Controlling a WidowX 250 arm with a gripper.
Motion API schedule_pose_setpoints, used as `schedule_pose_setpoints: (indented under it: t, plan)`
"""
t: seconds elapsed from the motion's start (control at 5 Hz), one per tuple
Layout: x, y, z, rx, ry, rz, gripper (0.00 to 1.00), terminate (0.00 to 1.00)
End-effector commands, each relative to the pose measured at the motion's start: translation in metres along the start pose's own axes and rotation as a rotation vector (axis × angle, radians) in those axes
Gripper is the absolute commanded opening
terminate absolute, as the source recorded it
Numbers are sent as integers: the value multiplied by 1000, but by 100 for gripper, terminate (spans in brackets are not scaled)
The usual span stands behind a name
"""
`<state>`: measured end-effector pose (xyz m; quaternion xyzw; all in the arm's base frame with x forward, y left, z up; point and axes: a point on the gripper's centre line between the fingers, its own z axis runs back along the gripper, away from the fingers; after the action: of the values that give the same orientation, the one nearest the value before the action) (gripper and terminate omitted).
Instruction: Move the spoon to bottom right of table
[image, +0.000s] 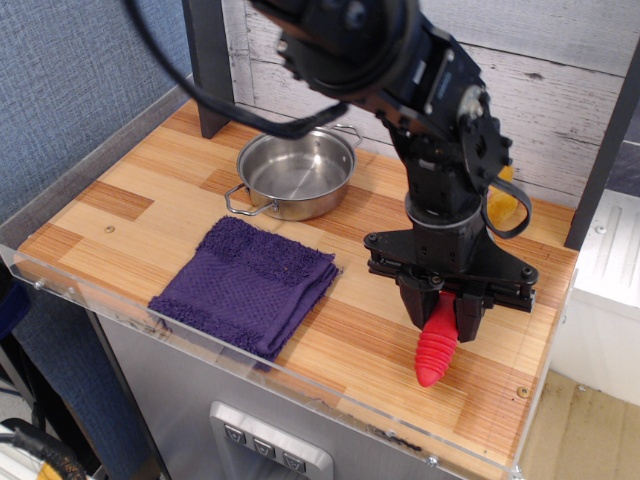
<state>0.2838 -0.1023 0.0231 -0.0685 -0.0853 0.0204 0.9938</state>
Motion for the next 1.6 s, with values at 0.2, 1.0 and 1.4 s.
schedule_pose_setpoints:
  t: [0.2,1.0,1.4]
  plan:
    - [4,-13,-4,27,-25,-23,0,0]
    - [5,-4,22,-1,-36,30,100,0]
    - [8,0,68,-64,-78,41,100,0]
